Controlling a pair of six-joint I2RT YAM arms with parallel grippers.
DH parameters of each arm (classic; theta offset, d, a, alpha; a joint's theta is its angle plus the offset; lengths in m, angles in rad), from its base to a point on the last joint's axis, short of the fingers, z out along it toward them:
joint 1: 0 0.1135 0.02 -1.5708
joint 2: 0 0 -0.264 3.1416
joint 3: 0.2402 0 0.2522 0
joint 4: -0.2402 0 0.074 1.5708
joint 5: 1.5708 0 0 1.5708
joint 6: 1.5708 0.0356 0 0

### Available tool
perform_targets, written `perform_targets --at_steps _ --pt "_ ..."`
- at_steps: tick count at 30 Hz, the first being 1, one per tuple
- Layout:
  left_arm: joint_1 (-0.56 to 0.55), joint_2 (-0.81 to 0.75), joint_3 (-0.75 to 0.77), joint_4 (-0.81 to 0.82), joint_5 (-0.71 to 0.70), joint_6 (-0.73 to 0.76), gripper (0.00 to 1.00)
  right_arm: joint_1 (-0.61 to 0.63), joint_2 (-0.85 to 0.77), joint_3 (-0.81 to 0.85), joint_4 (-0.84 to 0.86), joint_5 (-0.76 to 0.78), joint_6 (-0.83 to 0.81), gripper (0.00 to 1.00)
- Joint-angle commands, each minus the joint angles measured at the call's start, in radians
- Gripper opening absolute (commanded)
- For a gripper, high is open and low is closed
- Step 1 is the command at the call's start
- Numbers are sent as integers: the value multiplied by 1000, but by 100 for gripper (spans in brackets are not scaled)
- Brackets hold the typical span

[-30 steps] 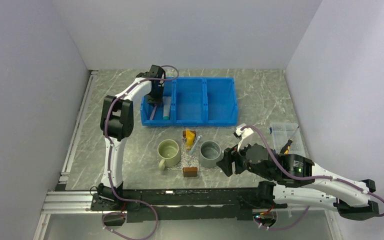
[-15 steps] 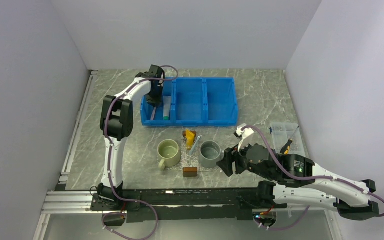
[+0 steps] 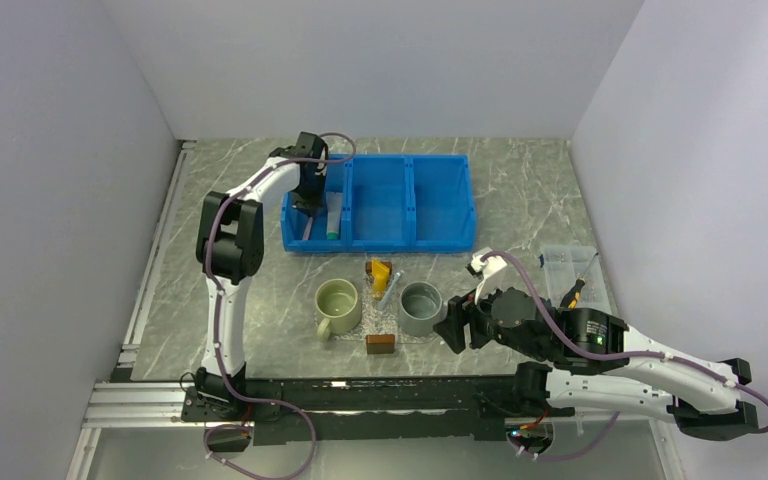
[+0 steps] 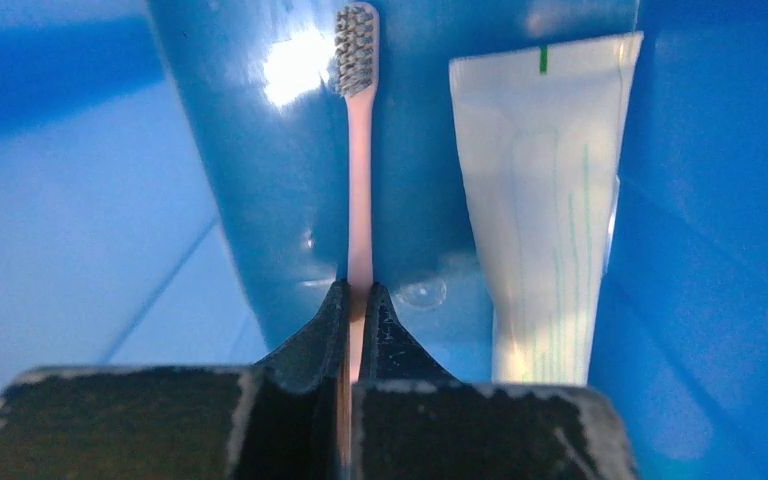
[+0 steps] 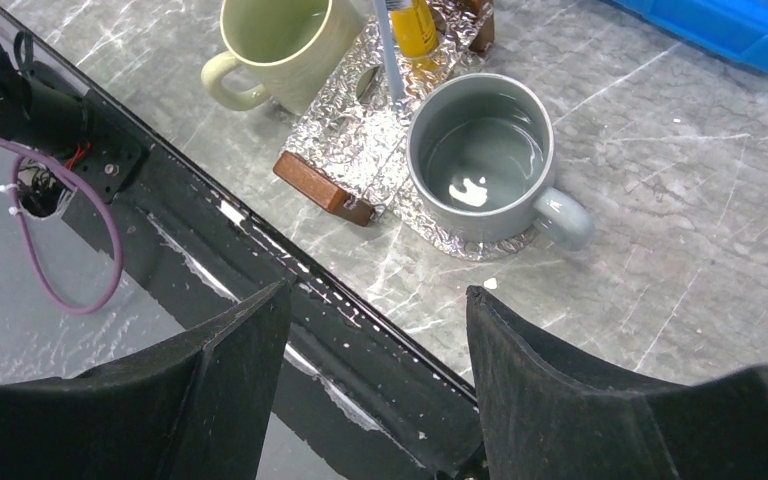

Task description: Prepare toiletry sets of a toothbrush and toothpaste on the tray

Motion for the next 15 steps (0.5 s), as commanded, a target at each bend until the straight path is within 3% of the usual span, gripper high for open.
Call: perform_targets --at_steps 1,15 --pt "-2 -113 -30 6 31 -22 0 0 1 33 19 8 -3 67" --pt "-2 -340 -63 15 38 -22 0 0 22 65 46 2 -27 67"
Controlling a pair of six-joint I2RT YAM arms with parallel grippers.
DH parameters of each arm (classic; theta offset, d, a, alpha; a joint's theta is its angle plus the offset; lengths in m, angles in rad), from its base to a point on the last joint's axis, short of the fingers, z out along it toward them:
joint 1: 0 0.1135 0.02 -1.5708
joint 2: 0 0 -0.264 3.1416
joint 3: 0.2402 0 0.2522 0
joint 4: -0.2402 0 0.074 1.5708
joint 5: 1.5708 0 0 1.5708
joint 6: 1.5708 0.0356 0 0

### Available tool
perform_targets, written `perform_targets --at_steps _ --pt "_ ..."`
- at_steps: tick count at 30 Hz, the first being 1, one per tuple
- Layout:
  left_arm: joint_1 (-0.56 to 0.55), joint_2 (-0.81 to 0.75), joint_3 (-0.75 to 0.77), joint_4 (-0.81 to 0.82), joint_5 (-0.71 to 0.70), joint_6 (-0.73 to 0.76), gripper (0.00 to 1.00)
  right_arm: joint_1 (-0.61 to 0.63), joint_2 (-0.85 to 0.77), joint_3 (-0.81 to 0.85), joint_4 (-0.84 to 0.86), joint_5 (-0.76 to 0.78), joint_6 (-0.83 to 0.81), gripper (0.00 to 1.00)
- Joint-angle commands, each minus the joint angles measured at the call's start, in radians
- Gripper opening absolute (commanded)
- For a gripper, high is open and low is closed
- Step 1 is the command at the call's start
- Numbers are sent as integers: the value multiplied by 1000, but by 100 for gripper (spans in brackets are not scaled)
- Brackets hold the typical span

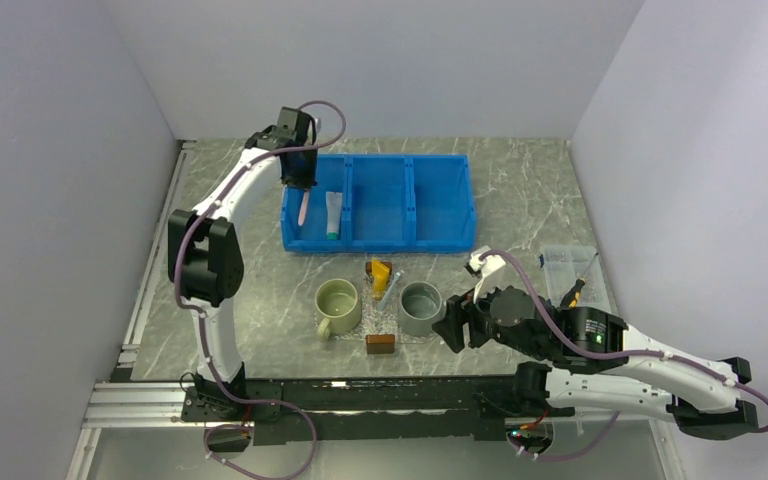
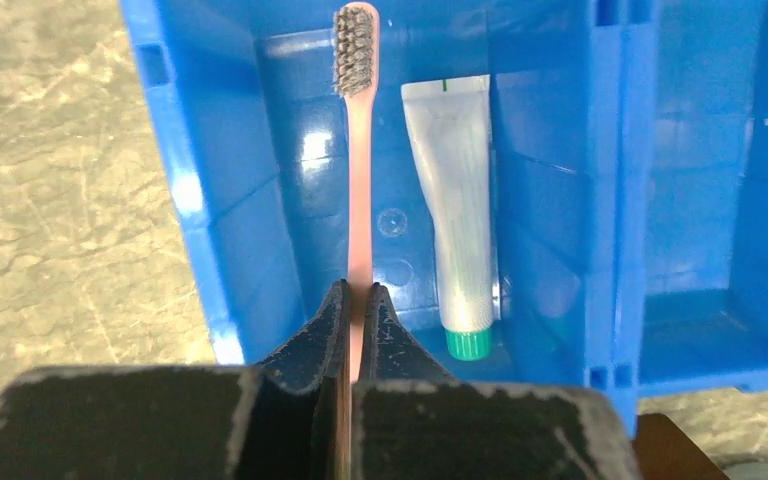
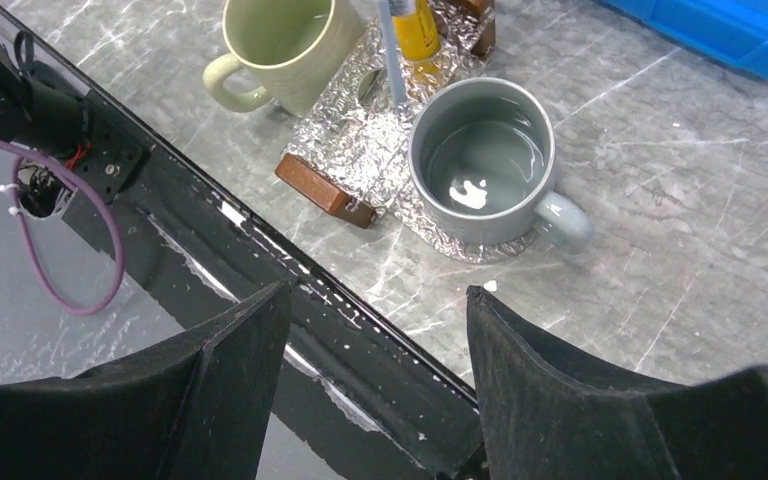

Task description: Prepare toiletry sets of a toothbrush and toothpaste on the tray

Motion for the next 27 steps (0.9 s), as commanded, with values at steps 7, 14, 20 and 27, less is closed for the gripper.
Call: perform_targets --at_steps 7,14,20,27 --pt "-4 -256 -66 8 141 21 0 0 65 123 70 -16 -63 67" --pt "-7 -452 -191 18 289 45 0 1 122 170 102 -31 -95 67" --pt "-13 -620 -296 21 429 44 0 0 182 231 123 -32 -137 67" --pt "-34 -792 -448 -2 621 75 0 -10 271 337 164 -76 -211 71"
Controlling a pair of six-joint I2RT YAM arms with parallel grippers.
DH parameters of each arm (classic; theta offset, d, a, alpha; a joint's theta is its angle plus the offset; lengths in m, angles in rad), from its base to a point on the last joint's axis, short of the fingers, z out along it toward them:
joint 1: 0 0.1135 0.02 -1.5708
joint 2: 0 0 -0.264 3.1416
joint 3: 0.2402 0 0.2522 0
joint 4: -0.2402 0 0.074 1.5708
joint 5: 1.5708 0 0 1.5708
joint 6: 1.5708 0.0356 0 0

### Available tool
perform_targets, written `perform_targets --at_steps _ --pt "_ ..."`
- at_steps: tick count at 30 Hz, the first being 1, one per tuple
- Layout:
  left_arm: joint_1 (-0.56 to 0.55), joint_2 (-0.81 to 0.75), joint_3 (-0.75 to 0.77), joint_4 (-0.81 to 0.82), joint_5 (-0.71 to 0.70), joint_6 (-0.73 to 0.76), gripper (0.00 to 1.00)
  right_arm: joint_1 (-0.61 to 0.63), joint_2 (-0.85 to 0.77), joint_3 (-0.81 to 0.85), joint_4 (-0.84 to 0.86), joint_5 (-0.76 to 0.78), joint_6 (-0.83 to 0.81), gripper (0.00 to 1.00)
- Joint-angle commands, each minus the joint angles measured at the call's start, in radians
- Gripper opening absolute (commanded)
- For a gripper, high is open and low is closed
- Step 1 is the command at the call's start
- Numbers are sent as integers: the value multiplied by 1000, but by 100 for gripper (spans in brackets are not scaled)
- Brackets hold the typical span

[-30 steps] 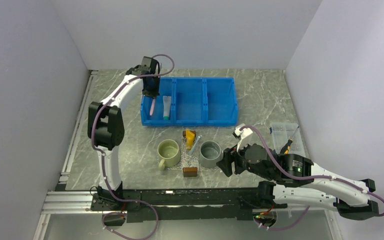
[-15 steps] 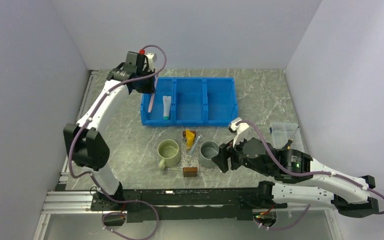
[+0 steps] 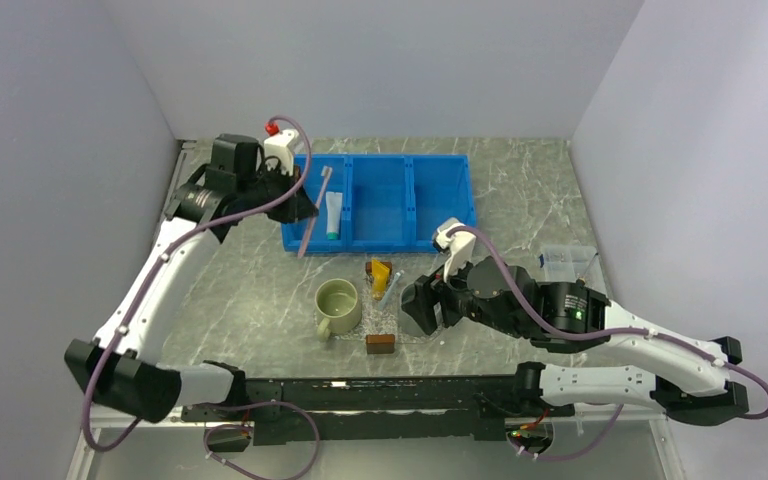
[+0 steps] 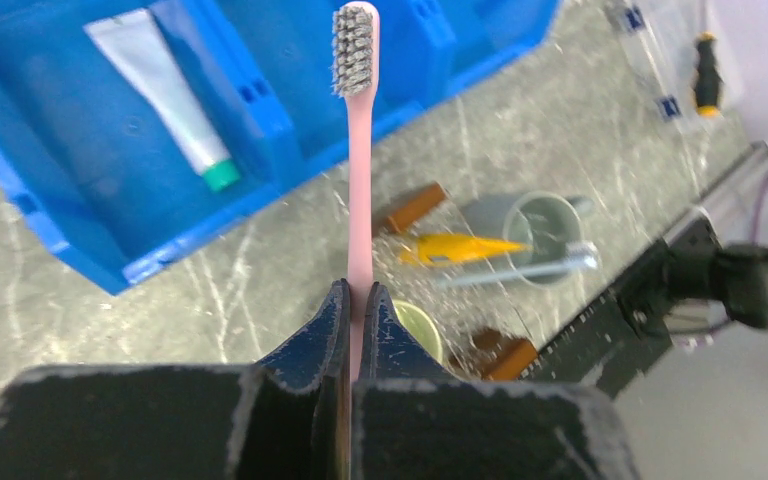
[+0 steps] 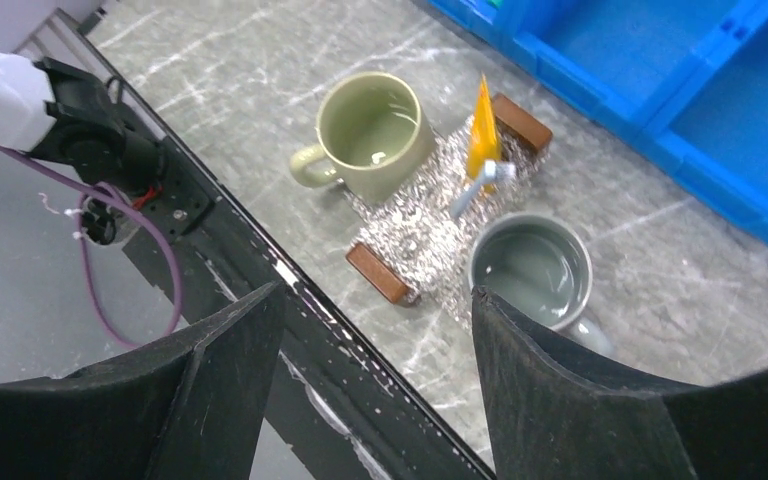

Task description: Prepare toiletry sets of a toothbrush and toothpaste on the tray

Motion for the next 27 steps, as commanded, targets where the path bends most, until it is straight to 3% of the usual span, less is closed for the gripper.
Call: perform_targets --at_steps 1,5,12,22,27 --pt "-19 -104 -83 4 184 41 0 -18 53 107 74 -53 -79 71" --pt "-53 -178 -147 -11 263 58 0 -94 125 182 83 -178 -131 70" --pt "-111 -307 -266 -1 374 64 0 -339 193 255 109 -602 -175 70" --pt "-198 -439 -375 41 494 63 0 -455 244 267 170 -944 -177 70" --pt "-250 -473 -377 40 524 68 0 -463 265 259 198 -1009 -167 70"
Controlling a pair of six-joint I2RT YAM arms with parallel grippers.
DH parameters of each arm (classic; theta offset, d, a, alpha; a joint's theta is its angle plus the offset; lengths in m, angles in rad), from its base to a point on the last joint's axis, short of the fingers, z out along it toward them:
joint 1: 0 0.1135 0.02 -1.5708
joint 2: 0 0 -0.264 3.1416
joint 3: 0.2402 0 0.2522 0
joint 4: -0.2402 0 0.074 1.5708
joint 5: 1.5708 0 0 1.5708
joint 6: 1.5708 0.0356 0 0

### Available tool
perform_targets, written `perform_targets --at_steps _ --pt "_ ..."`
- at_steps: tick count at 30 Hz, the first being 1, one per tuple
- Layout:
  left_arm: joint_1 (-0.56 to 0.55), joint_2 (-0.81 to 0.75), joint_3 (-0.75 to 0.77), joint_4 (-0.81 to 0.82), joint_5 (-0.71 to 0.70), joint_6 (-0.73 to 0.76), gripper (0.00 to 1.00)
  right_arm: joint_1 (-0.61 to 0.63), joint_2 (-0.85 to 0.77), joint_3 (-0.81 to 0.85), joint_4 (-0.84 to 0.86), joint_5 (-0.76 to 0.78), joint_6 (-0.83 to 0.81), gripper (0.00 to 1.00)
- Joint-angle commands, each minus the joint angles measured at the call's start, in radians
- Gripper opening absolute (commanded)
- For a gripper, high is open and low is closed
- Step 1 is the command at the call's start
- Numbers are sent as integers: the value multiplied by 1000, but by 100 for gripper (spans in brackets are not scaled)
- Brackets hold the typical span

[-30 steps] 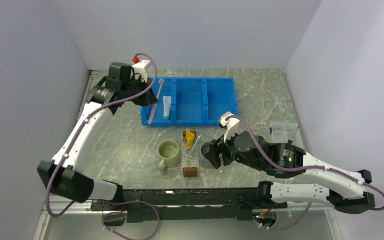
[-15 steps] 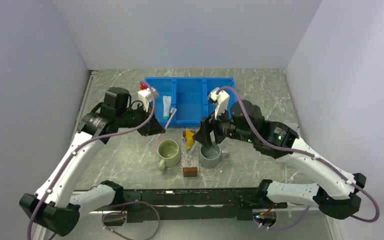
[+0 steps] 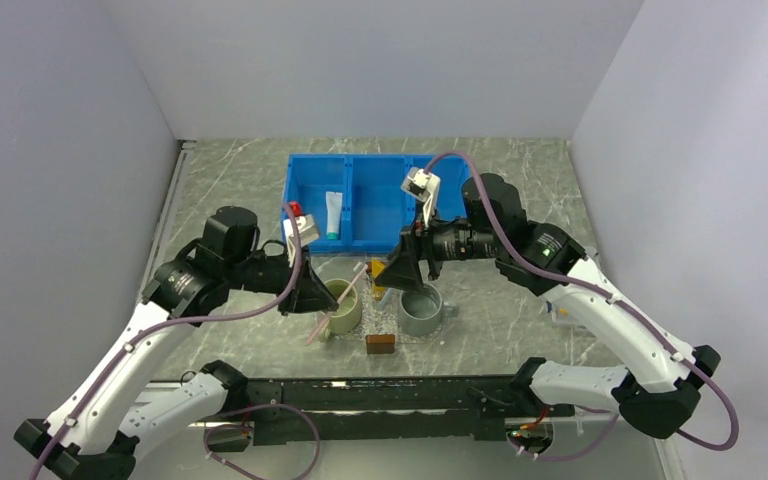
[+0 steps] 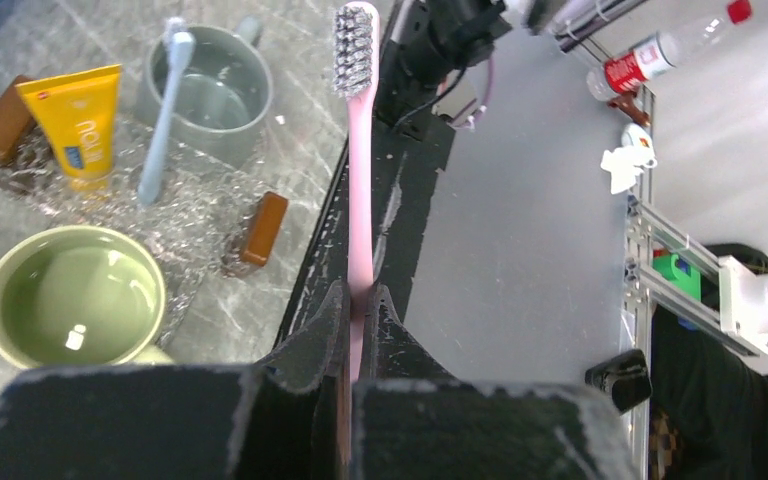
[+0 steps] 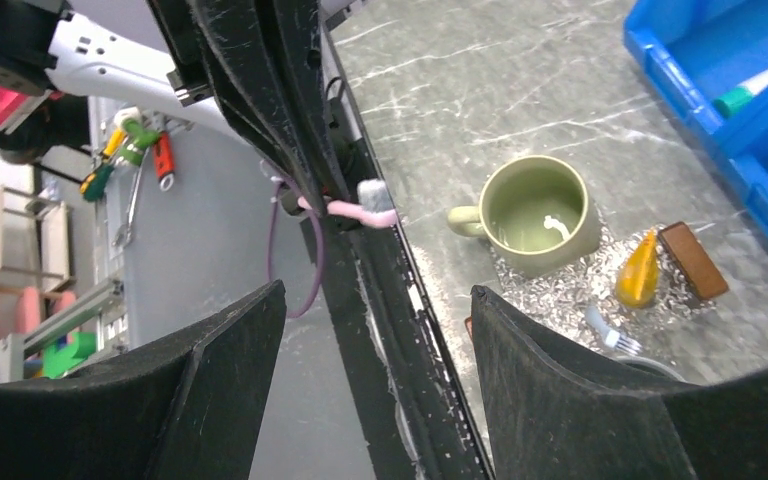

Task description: Prepare toiletry sets of a toothbrush and toothpaste on the tray

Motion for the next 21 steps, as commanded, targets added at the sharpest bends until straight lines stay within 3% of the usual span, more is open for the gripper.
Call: perform_targets --at_steps 1,9,21 --pt "-36 -43 -3 47 79 25 0 -6 6 24 79 -130 -3 70" --pt "-81 -77 -5 43 103 31 0 -5 23 -15 195 -309 48 70" --pt "-100 -83 3 34 99 39 0 17 74 -18 210 -324 63 66"
